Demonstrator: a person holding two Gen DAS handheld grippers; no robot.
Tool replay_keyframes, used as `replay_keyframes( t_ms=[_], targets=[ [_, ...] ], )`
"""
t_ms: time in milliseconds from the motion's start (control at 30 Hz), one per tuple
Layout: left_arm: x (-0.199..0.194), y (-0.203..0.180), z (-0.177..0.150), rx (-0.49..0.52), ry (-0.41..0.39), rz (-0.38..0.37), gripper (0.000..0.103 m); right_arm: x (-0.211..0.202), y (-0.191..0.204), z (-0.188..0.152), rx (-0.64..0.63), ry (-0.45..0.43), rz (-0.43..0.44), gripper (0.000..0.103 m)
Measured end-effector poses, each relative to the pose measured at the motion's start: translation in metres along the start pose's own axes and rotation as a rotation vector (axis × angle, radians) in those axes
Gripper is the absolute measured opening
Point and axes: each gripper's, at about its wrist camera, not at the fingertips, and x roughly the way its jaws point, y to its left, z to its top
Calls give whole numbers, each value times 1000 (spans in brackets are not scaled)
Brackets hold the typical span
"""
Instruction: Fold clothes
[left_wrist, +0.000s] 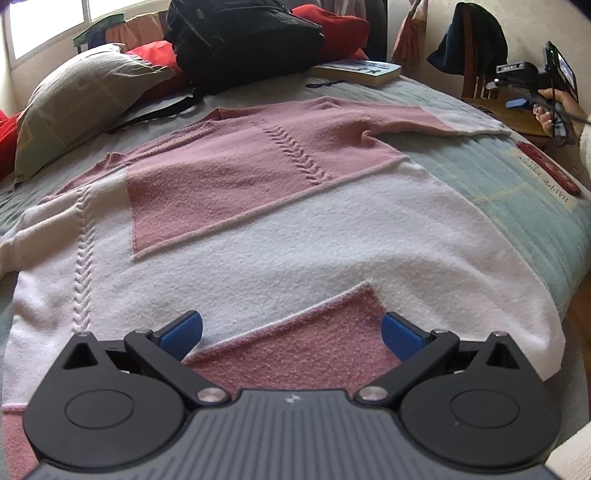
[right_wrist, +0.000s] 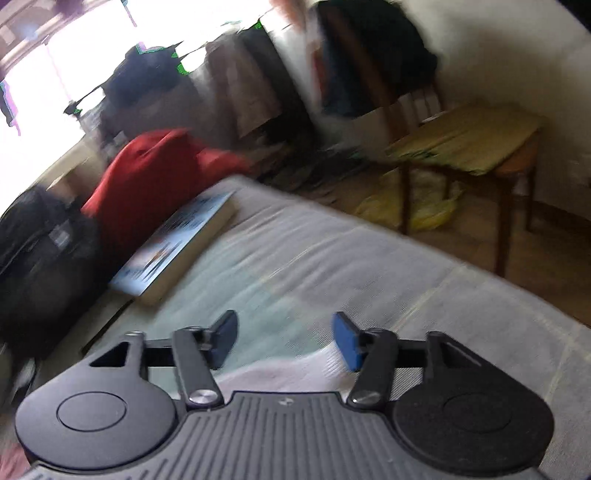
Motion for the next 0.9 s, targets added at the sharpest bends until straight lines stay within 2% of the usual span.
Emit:
replay_keyframes(
  t_ms=[233,300,433,533,667,800,833,900],
  targets=[
    [-6,2,0,12,-7,11,102,22,72,-32,-128,192,88,71],
    [-7,5,0,11,-9,25,102,25,100,-46,-182,254,106,75],
    [-10,12,-1,-2,-17,34,102,8,170,-79,-320,314,183,88],
    [-12,16,-4,-12,-25,27,102,-7,216,-104,-417,343,229,90],
    [-12,24,-9,-33,-27,16,102,-3,268,-131,-530,357,211,95],
    [-10,34,-11,-53,-31,11,102,41,290,-152,-558,434,128,96],
    [-9,37,-11,-59,-32,11,102,50,293,-156,-579,418,104,103],
    [-8,42,-12,-67,-34,10,102,65,298,-157,-601,361,83,103]
  ],
)
